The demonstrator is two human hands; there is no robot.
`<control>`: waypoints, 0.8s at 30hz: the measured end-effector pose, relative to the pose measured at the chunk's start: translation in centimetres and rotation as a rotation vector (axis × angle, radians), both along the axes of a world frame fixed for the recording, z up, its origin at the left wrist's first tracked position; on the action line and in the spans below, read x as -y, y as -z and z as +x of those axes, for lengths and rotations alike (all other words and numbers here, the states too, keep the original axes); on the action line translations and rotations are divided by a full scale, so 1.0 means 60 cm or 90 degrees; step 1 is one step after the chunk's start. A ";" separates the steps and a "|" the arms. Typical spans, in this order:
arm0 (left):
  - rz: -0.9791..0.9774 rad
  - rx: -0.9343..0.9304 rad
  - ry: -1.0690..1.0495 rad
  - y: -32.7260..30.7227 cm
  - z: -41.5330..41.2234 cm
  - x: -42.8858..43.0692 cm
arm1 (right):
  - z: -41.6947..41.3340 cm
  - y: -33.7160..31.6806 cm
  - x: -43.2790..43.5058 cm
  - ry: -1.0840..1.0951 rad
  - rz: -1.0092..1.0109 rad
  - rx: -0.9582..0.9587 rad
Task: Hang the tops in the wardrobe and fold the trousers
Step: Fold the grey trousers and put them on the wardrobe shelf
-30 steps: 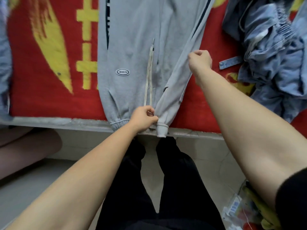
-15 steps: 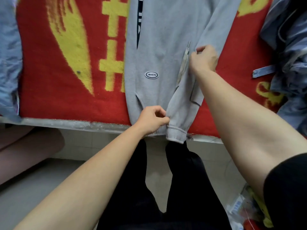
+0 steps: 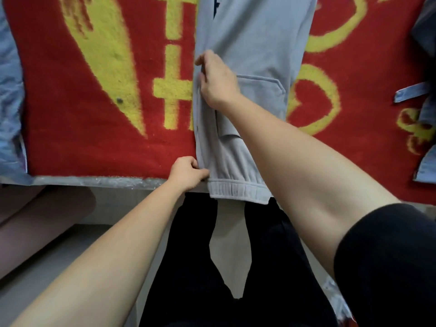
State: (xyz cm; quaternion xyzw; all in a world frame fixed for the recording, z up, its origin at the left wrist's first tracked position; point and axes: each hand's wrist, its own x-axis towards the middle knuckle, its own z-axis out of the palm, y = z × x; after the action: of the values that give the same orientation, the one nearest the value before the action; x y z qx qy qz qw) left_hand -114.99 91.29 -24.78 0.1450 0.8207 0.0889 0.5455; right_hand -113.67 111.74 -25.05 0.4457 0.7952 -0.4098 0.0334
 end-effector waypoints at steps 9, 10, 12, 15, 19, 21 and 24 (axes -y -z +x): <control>0.004 -0.090 -0.051 0.003 0.011 -0.013 | 0.106 -0.023 -0.003 0.186 0.104 -0.070; 0.025 -0.102 -0.094 0.001 0.013 -0.024 | 0.126 -0.025 -0.009 0.242 0.151 -0.028; 0.048 -0.114 -0.139 0.002 0.015 -0.050 | 0.162 -0.023 -0.015 0.391 0.168 0.085; 0.047 -0.131 -0.103 0.015 0.009 -0.075 | 0.212 -0.007 -0.007 0.555 -0.042 0.167; 0.085 -0.165 0.019 0.029 0.010 -0.068 | 0.282 0.022 0.045 0.496 -0.271 0.051; 0.107 -0.163 0.016 0.027 0.018 -0.053 | 0.303 0.027 0.071 0.492 -0.257 0.021; 0.101 -0.143 0.002 0.015 0.043 -0.018 | 0.325 0.023 0.102 0.481 -0.277 0.045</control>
State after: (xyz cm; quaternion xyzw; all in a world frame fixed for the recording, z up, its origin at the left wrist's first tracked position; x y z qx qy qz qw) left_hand -112.39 92.39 -25.70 0.1978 0.8666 0.1362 0.4373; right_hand -94.19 105.65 -26.45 0.7016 0.4699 -0.5357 0.0018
